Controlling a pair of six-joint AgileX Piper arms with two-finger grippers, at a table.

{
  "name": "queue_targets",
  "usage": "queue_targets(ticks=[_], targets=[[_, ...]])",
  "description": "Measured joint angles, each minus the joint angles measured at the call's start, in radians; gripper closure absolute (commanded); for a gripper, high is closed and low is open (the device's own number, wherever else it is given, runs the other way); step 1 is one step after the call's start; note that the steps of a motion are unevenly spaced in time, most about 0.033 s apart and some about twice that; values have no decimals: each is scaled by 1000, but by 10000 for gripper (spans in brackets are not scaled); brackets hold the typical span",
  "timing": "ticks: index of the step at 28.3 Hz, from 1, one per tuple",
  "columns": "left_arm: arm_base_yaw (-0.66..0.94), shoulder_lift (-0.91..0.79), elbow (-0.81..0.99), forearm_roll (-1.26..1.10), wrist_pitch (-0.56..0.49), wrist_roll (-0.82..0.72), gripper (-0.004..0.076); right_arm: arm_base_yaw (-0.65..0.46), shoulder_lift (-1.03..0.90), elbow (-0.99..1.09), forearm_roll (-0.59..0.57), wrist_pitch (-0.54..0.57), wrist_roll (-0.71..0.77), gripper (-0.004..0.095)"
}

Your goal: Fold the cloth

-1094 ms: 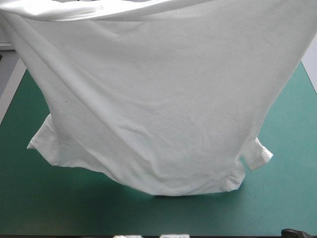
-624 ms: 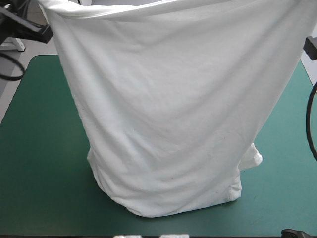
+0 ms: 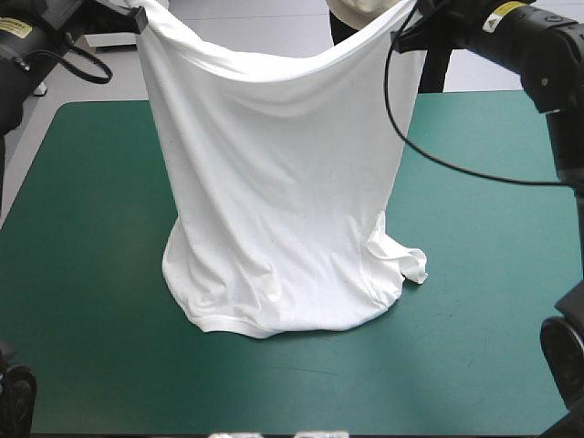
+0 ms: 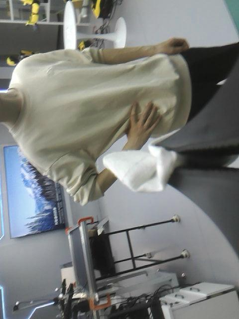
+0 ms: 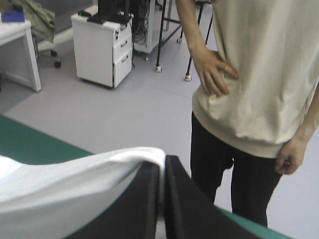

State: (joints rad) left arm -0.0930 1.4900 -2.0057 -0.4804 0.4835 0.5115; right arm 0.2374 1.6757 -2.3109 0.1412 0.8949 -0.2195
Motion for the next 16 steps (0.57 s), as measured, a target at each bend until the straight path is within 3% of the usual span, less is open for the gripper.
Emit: queue_targets(ticks=[3, 8, 12, 16], targets=[[0, 62, -32, -1, -101, 46, 733, -81, 82, -47, 115, -107, -69, 925], [-1, 230, -239, -5, -286, 117, 733, -100, 197, -287, 157, -278, -131, 925], [-1, 303, -429, -5, -273, 122, 733, -124, 213, -427, 182, -289, -139, 925], [-1, 308, -487, -5, -174, 122, 733, -146, 207, -453, 189, -213, -142, 925]])
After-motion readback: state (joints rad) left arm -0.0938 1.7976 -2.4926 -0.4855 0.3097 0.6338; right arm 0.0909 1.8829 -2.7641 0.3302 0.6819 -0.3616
